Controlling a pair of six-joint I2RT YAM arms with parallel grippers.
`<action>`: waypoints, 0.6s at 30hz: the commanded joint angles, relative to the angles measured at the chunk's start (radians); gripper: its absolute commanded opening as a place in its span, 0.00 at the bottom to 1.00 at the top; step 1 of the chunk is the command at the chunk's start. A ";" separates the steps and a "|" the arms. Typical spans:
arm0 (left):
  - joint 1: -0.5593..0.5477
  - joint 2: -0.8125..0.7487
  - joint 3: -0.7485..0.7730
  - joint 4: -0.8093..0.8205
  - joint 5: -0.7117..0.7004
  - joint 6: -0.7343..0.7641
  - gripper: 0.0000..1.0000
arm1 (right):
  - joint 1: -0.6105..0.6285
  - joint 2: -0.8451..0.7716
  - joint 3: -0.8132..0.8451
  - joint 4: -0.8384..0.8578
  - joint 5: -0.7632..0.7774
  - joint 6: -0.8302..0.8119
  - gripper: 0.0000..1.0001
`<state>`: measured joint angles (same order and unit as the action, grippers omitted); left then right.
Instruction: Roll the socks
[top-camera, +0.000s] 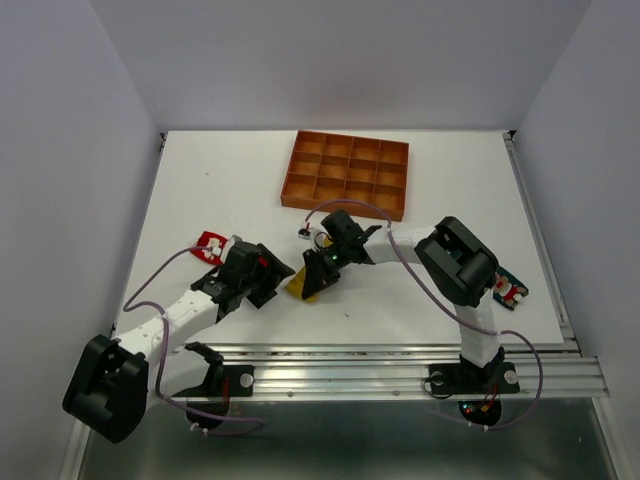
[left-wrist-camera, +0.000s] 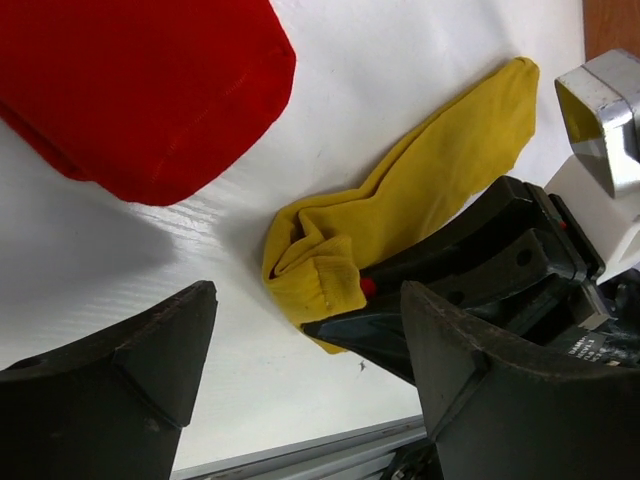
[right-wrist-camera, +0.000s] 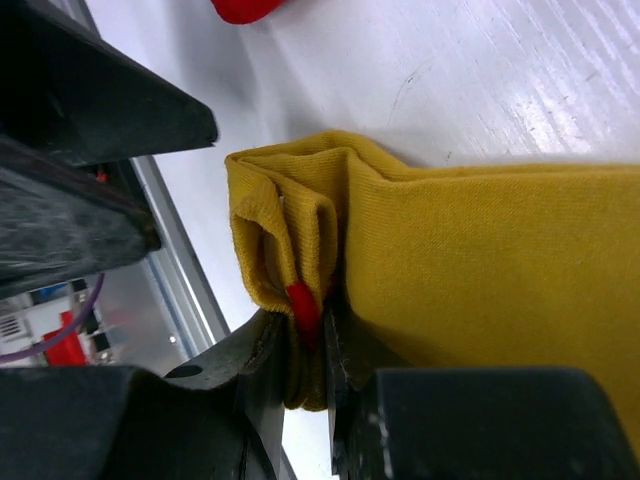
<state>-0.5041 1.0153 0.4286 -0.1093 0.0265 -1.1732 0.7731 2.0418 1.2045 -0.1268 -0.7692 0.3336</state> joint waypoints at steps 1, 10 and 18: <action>-0.020 0.055 -0.014 0.092 0.032 0.035 0.82 | -0.015 0.055 0.015 -0.062 -0.039 0.031 0.12; -0.065 0.066 -0.054 0.143 0.043 0.003 0.74 | -0.044 0.095 0.018 -0.060 -0.039 0.097 0.12; -0.071 0.060 -0.082 0.172 0.039 -0.008 0.68 | -0.064 0.116 0.015 -0.059 -0.093 0.143 0.12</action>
<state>-0.5686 1.0798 0.3573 0.0231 0.0711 -1.1778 0.7216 2.1101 1.2182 -0.1299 -0.8768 0.4614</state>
